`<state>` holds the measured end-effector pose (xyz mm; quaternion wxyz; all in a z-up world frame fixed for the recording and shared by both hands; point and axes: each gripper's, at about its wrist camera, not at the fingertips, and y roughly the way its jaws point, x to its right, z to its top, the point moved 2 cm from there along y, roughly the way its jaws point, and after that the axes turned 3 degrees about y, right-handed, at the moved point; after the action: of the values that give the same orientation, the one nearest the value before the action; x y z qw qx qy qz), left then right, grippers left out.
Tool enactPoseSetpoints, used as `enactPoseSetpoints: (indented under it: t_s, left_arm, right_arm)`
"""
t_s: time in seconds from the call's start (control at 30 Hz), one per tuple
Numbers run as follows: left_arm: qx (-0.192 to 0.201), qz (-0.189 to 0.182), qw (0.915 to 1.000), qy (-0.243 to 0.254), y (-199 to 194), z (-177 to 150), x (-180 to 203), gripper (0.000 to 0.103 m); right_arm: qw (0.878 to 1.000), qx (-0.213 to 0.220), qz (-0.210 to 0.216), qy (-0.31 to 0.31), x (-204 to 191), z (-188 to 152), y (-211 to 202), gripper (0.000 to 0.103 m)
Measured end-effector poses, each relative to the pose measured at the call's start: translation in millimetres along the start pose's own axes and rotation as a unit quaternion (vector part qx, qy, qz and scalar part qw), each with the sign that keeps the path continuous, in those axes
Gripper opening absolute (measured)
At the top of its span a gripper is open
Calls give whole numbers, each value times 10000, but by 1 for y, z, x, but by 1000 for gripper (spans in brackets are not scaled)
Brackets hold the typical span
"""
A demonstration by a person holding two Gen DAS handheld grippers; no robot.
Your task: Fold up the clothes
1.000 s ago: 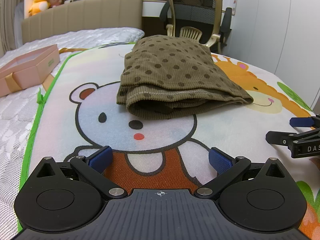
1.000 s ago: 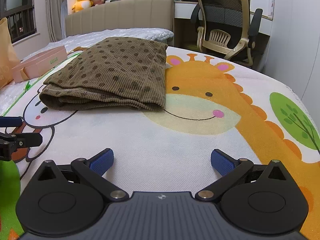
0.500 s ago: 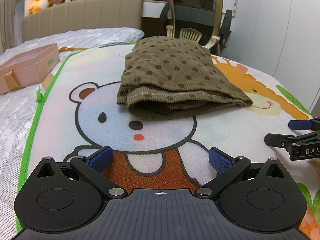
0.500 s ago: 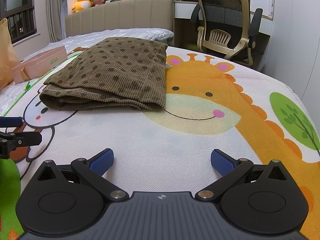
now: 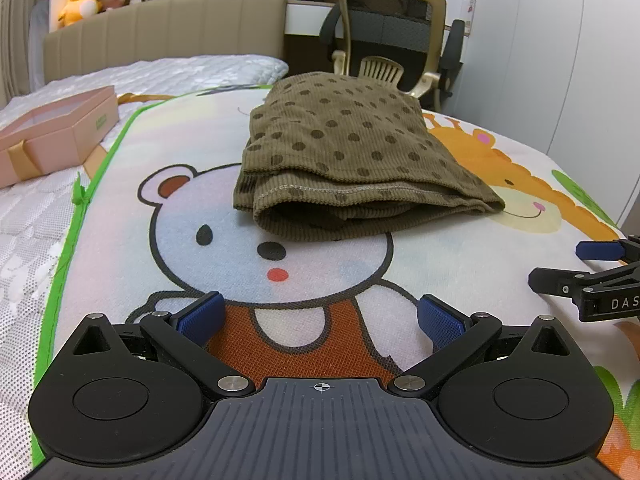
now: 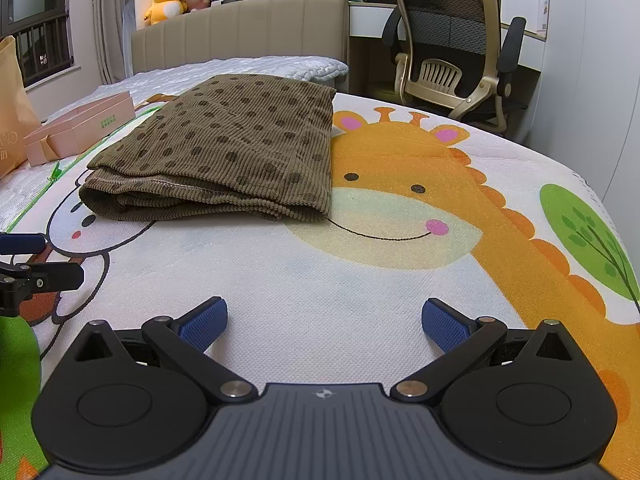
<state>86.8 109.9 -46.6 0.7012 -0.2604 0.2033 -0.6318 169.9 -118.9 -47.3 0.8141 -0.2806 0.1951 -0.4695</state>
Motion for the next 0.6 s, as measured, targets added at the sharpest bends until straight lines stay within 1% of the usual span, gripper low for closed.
enactPoseSetpoints:
  t_s: [0.4,0.6]
  left_arm:
    - [-3,21,10000,17,1,0,1,103]
    - [52,-58,9999,-116,-1,0,-3,103]
  right_arm:
    - [10000,0,1,0,0,0,0,103]
    - [10000,0,1,-1,0,0,0,103]
